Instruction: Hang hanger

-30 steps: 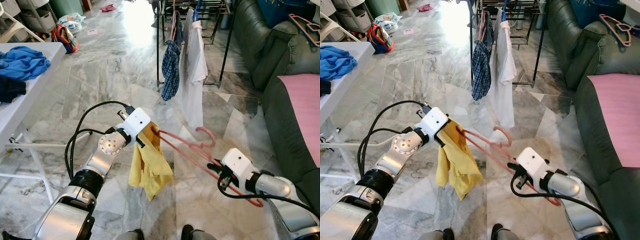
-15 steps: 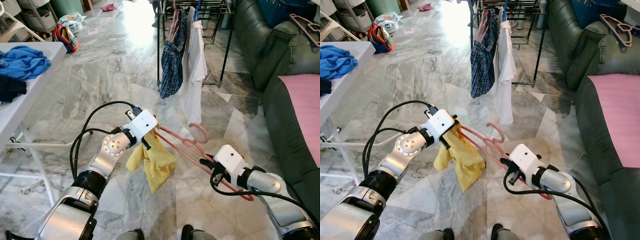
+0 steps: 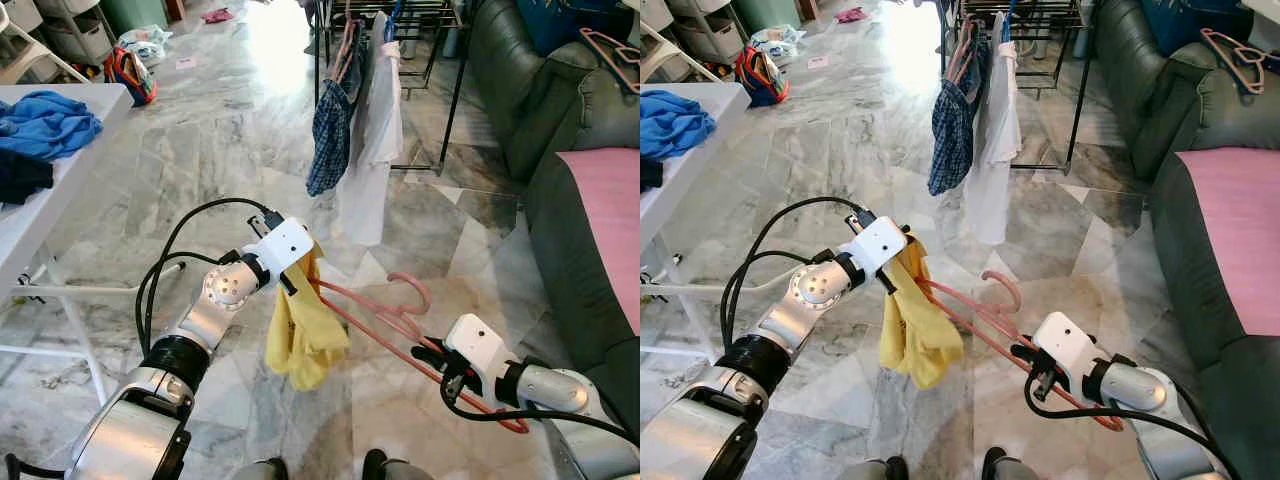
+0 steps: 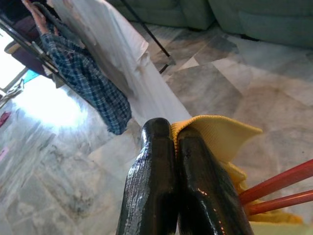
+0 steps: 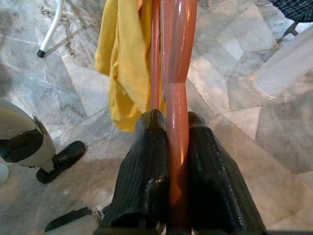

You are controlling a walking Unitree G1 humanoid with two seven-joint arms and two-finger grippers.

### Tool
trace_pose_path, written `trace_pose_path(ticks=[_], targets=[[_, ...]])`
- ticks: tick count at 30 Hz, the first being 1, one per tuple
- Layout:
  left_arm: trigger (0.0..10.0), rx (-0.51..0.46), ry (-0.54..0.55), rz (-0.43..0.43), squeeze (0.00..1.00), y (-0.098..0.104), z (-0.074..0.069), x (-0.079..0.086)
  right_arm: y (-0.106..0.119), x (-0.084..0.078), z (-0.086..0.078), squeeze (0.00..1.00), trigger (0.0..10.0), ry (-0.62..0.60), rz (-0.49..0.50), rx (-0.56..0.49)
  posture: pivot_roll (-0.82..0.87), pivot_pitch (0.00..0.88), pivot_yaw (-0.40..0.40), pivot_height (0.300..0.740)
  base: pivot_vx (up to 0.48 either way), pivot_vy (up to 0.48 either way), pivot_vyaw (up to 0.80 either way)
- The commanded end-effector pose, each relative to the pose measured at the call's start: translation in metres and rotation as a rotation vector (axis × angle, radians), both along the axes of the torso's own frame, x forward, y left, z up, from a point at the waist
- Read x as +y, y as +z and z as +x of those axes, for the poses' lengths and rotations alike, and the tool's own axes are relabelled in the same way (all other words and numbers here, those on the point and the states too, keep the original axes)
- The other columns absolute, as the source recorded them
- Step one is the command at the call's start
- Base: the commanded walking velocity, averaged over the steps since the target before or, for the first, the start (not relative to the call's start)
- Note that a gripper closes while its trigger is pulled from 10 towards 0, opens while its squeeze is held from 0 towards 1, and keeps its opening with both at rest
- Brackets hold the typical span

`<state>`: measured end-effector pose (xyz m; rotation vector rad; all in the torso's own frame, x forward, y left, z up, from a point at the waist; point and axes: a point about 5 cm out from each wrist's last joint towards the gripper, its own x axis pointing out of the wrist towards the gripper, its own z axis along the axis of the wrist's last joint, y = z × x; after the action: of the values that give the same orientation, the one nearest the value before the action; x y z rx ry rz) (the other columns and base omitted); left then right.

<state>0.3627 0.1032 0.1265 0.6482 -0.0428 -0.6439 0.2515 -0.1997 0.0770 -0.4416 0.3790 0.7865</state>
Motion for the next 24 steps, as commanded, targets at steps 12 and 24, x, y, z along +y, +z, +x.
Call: trace_pose_path(ticks=[12,24], targets=[[10.0,-0.047,-0.382,0.000,0.00,0.002,-0.029,-0.030,0.012,0.021,0.018,0.00,10.0,0.017,0.120,-0.066,-0.09,0.166,0.069,0.740,0.000,0.000,0.00],[10.0,-0.071,-0.488,-0.107,0.00,0.011,-0.042,-0.039,0.023,0.019,0.043,0.00,10.0,-0.184,0.213,-0.247,-0.09,0.164,0.072,0.740,0.000,0.000,0.00]])
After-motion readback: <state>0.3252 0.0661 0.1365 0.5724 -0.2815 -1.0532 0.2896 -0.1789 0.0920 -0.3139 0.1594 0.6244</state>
